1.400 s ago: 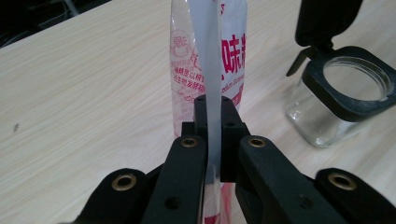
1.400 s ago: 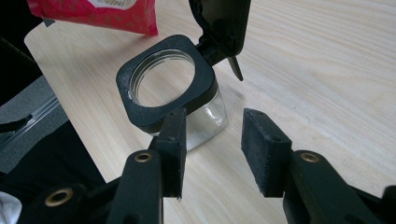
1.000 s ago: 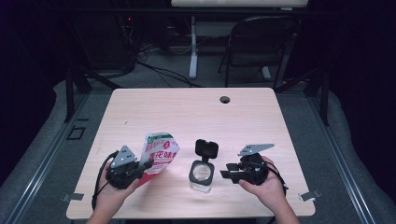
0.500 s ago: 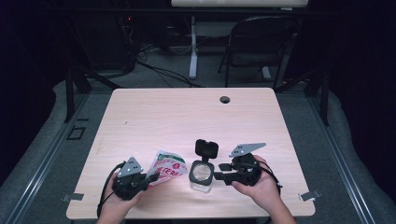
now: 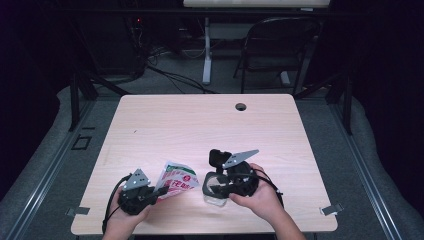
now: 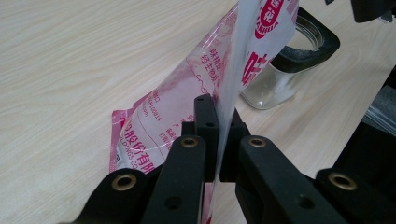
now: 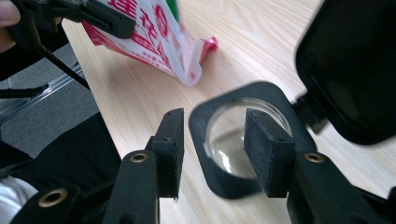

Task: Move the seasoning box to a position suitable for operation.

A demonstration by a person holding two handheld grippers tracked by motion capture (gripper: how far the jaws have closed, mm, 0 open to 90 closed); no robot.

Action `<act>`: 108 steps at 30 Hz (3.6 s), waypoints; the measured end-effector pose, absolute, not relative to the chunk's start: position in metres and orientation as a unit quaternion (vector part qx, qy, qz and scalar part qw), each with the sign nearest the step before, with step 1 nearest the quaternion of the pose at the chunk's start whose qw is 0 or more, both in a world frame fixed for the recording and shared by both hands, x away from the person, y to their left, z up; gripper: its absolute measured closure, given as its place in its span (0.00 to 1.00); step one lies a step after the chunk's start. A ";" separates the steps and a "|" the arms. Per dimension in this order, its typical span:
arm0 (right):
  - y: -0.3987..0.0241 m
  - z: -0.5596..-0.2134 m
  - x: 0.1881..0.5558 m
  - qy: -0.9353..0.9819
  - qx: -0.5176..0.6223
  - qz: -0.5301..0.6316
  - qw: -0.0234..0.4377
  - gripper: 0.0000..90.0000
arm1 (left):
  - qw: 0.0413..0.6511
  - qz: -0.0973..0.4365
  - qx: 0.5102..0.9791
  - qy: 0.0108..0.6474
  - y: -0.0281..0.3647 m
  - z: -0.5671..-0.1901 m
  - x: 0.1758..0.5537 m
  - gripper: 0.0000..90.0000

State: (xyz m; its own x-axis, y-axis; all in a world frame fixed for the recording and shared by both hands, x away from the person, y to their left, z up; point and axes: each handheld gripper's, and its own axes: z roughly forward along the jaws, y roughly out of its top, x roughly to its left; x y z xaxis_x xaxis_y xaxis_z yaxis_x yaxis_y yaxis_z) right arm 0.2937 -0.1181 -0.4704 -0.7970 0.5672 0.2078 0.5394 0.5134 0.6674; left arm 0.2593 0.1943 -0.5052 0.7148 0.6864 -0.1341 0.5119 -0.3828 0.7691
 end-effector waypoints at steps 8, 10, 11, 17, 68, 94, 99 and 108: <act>-0.086 -0.470 0.302 0.880 0.296 0.371 0.008 0.65 | 0.420 0.101 0.827 0.360 0.193 -0.506 0.259 1.00; -0.079 -0.469 0.304 0.882 0.292 0.370 0.003 0.65 | 0.418 0.106 0.827 0.362 0.192 -0.506 0.259 1.00; -0.076 -0.470 0.305 0.880 0.292 0.374 0.002 0.65 | 0.421 0.103 0.826 0.361 0.193 -0.506 0.259 1.00; -0.063 -0.469 0.311 0.885 0.287 0.366 -0.002 0.65 | 0.421 0.104 0.825 0.361 0.193 -0.506 0.258 1.00; -0.038 -0.480 0.335 0.911 0.269 0.303 -0.070 1.00 | 0.423 0.100 0.829 0.351 0.187 -0.522 0.254 0.58; -0.038 -0.481 0.333 0.913 0.265 0.302 -0.076 1.00 | 0.390 0.125 0.816 0.408 0.194 -0.567 0.259 0.20; -0.038 -0.481 0.333 0.912 0.266 0.303 -0.076 1.00 | 0.379 0.120 0.823 0.406 0.190 -0.576 0.261 0.20; -0.037 -0.482 0.332 0.908 0.270 0.310 -0.076 1.00 | 0.377 0.118 0.825 0.405 0.191 -0.582 0.264 0.29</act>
State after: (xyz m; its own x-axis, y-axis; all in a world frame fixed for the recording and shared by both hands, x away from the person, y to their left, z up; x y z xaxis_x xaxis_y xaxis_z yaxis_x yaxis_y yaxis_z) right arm 0.3322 -0.0372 -0.4817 -0.8422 0.4442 0.3055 0.5383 0.6613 0.5224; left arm 0.2644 0.1913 -0.5824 0.6448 0.7564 -0.1104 0.5780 -0.3879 0.7180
